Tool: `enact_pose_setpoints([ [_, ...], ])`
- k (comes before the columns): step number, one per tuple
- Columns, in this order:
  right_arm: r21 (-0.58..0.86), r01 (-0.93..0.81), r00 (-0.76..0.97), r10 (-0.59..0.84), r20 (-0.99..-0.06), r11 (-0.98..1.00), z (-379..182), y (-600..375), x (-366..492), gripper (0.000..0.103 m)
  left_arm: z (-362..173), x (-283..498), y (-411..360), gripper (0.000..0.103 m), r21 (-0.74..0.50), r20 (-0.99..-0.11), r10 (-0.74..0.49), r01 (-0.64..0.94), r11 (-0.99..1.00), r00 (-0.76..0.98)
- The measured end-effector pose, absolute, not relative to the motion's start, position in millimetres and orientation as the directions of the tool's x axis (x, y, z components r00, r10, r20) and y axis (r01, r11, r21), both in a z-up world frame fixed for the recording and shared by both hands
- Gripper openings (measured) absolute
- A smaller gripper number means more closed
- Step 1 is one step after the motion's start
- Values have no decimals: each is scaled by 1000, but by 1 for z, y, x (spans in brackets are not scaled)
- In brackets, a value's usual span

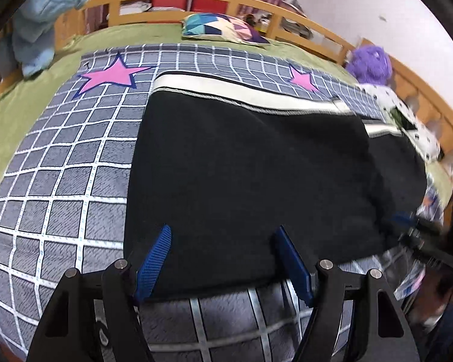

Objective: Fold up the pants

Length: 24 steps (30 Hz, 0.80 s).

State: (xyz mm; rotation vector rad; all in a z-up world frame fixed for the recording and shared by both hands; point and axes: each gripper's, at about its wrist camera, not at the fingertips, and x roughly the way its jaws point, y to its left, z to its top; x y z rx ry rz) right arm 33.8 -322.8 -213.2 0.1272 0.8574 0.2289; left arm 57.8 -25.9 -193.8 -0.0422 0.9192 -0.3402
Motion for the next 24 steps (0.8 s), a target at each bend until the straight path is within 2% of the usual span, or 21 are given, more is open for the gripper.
enact_pose_setpoints([
  [2, 209, -179, 627, 275, -728, 961, -199, -329, 37, 43, -189, 56, -24, 71, -206, -781, -328, 278, 938, 531],
  [6, 145, -208, 715, 252, -652, 967, -172, -331, 55, 53, -173, 65, -9, 71, -302, -764, -380, 232, 925, 521],
  [10, 141, -206, 761, 249, -599, 968, -162, -330, 109, 52, -163, 79, 0, 71, -273, -751, -329, 185, 944, 572],
  [12, 123, -216, 742, 245, -625, 969, -169, -326, 137, 49, -165, 86, 7, 71, -253, -766, -293, 151, 956, 572],
  [13, 81, -207, 720, 208, -662, 975, -179, -323, 154, 43, -167, 90, 10, 71, -251, -771, -284, 138, 958, 569],
  [14, 34, -167, 679, 140, -721, 985, -194, -323, 172, 41, -171, 93, 14, 71, -252, -778, -275, 120, 960, 565],
  [15, 57, -149, 632, 140, -763, 987, -205, -328, 182, 41, -174, 96, 18, 71, -257, -785, -269, 101, 961, 558],
  [16, 163, -129, 594, 208, -777, 978, -213, -340, 188, 40, -177, 98, 20, 71, -260, -791, -266, 91, 961, 552],
  [18, 259, -109, 607, 270, -747, 960, -204, -358, 182, 39, -181, 102, 25, 71, -261, -800, -259, 76, 962, 541],
  [20, 282, -100, 638, 279, -718, 954, -190, -374, 164, 41, -181, 106, 27, 71, -252, -802, -246, 64, 965, 545],
  [22, 259, -85, 681, 246, -689, 962, -178, -389, 139, 44, -180, 110, 27, 69, -253, -800, -241, 54, 966, 549],
  [24, 191, -27, 728, 151, -669, 981, -169, -411, 105, 47, -176, 115, 26, 69, -276, -793, -259, 54, 960, 551],
])
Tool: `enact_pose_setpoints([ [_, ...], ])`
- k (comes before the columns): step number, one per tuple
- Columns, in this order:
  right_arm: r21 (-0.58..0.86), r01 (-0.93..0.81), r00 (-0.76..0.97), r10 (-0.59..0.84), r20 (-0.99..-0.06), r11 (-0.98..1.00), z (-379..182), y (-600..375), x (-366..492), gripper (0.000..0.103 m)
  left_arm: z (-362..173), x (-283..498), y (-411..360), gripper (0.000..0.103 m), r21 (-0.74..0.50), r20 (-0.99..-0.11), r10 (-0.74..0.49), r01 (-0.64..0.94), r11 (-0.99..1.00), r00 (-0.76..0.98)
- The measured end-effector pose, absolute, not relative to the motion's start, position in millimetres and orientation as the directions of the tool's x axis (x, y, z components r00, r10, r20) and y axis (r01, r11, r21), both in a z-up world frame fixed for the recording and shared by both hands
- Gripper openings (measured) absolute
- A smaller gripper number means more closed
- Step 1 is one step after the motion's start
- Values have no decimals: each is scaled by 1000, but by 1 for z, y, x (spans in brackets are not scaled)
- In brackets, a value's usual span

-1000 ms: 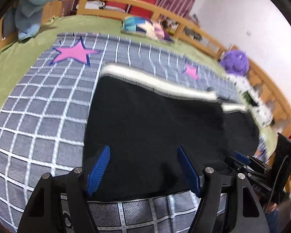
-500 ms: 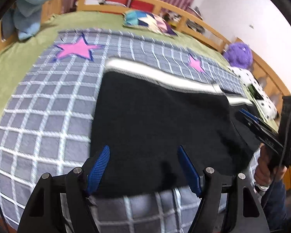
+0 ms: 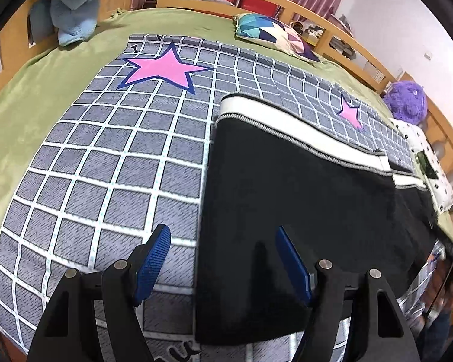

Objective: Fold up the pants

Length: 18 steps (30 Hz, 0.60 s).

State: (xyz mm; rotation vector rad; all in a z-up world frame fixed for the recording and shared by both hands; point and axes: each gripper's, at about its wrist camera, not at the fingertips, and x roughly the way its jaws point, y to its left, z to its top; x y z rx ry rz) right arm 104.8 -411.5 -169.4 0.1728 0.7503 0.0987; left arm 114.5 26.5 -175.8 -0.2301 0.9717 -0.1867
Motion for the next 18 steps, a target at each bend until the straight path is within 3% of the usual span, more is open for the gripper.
enact_pose_setpoints([
  [5, 118, 231, 740, -96, -665, 966, -164, -493, 35, 48, -175, 125, 24, 69, -258, -797, -234, 37, 965, 557],
  [9, 152, 430, 700, -223, -678, 890, -174, -559, 9, 48, -185, 131, 27, 69, -273, -807, -240, 20, 962, 539],
  [18, 405, 442, 684, -8, -730, 800, -228, -614, 47, 48, -188, 151, 14, 69, -220, -833, -227, 75, 973, 505],
])
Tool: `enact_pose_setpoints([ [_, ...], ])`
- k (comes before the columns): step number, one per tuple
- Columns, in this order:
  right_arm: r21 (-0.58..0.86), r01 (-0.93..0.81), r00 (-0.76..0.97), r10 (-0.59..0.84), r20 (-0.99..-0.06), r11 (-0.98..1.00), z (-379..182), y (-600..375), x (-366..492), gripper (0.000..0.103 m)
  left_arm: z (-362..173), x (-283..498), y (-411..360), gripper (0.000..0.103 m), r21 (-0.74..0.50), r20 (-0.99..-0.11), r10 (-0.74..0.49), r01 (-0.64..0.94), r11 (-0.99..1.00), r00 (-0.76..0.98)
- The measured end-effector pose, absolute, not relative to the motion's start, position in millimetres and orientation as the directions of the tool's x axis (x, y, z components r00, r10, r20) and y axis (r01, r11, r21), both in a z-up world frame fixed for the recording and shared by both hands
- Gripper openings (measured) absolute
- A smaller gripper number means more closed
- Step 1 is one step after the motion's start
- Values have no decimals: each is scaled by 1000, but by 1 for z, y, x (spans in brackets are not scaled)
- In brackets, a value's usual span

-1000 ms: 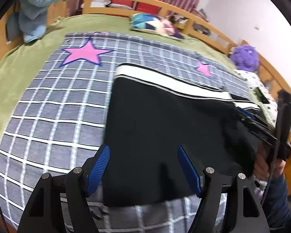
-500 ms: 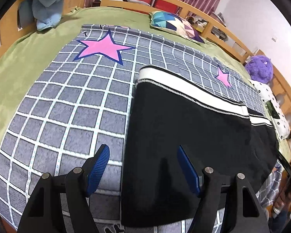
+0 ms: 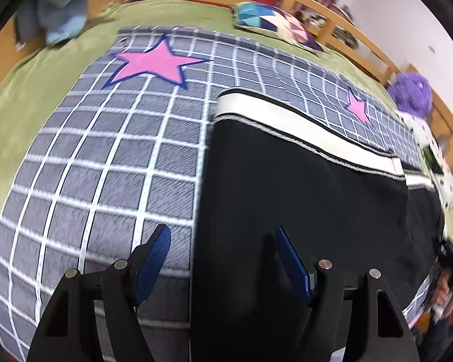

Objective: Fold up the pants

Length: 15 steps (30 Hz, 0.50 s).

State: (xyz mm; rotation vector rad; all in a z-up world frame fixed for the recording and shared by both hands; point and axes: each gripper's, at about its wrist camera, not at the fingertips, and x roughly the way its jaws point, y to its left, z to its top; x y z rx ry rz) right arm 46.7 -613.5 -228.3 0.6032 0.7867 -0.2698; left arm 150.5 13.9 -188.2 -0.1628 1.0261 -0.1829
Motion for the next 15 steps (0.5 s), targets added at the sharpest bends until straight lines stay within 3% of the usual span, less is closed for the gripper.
enact_pose_setpoints([
  [3, 462, 442, 706, 19, -708, 769, -237, -618, 56, 52, -192, 161, 15, 69, -196, -841, -203, 67, 978, 502],
  [8, 475, 442, 716, 20, -697, 761, -239, -618, 70, 53, -202, 183, 17, 68, -296, -820, -303, 92, 951, 485],
  [11, 462, 448, 716, 2, -698, 766, -238, -616, 75, 37, -207, 197, 8, 66, -351, -805, -377, 143, 925, 458],
  [12, 453, 457, 715, -13, -699, 765, -236, -615, 75, 29, -208, 200, 6, 63, -364, -805, -389, 144, 920, 447],
  [14, 439, 455, 722, -32, -691, 775, -227, -611, 73, 19, -208, 204, 4, 45, -386, -806, -399, 123, 914, 436],
  [15, 415, 455, 726, -58, -686, 788, -219, -605, 71, 17, -205, 204, 6, 27, -407, -800, -415, 117, 906, 434],
])
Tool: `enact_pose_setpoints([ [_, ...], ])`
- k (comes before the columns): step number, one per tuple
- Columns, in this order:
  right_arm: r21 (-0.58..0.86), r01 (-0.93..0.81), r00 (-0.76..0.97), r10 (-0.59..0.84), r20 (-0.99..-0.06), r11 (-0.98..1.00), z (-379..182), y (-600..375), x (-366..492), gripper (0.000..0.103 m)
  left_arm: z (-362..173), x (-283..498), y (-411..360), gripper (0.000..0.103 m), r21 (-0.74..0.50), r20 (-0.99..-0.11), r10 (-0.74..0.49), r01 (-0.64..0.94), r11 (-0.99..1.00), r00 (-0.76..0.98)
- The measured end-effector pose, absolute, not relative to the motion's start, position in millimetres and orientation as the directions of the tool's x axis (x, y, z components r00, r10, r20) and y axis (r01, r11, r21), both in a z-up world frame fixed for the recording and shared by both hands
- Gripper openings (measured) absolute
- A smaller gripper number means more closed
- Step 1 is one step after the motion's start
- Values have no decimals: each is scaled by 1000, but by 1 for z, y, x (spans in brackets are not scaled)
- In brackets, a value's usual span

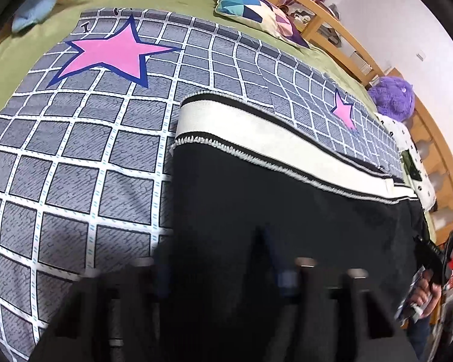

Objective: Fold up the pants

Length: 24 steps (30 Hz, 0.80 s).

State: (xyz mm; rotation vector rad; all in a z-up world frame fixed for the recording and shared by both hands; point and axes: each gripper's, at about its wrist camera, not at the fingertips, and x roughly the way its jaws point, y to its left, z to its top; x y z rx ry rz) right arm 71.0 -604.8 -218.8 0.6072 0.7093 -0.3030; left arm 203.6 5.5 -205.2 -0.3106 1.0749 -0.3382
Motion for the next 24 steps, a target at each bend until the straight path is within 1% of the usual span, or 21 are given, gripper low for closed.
enact_pose_setpoints([
  [1, 383, 452, 731, -88, -677, 806, -207, -596, 70, 16, -202, 203, 7, 14, -428, -791, -433, 115, 896, 433],
  [3, 353, 443, 749, -124, -651, 824, -185, -583, 68, 14, -190, 204, 12, 10, -471, -770, -470, 112, 875, 432],
  [5, 347, 444, 759, -140, -636, 826, -163, -571, 71, 13, -174, 203, 14, 10, -484, -747, -482, 124, 866, 457],
  [7, 331, 445, 762, -158, -627, 832, -145, -561, 77, 13, -155, 201, 13, 9, -470, -734, -484, 157, 868, 476],
  [10, 337, 415, 790, -151, -594, 845, -113, -545, 84, 12, -123, 202, 24, 10, -482, -704, -503, 183, 857, 501],
  [12, 350, 377, 819, -132, -558, 857, -92, -533, 87, 12, -104, 203, 42, 10, -512, -677, -527, 185, 839, 514],
  [15, 388, 288, 858, -56, -510, 876, -75, -512, 90, 12, -85, 199, 75, 10, -467, -671, -465, 158, 870, 578],
  [17, 397, 223, 866, 5, -499, 891, -78, -496, 97, 12, -80, 198, 107, 10, -450, -674, -420, 113, 886, 608],
  [19, 400, 182, 854, 57, -517, 898, -92, -483, 104, 13, -90, 198, 139, 10, -448, -696, -381, 47, 893, 609],
  [20, 410, 165, 838, 92, -538, 897, -106, -477, 111, 13, -98, 200, 148, 10, -443, -708, -369, 27, 896, 602],
  [22, 422, 163, 786, 142, -602, 892, -139, -469, 124, 14, -125, 203, 159, 12, -405, -761, -331, -10, 914, 558],
  [23, 410, 191, 754, 134, -643, 892, -159, -467, 130, 15, -140, 206, 160, 14, -376, -792, -306, -27, 926, 528],
  [24, 384, 224, 730, 107, -675, 896, -176, -467, 132, 16, -154, 208, 160, 21, -319, -827, -249, -57, 946, 505],
])
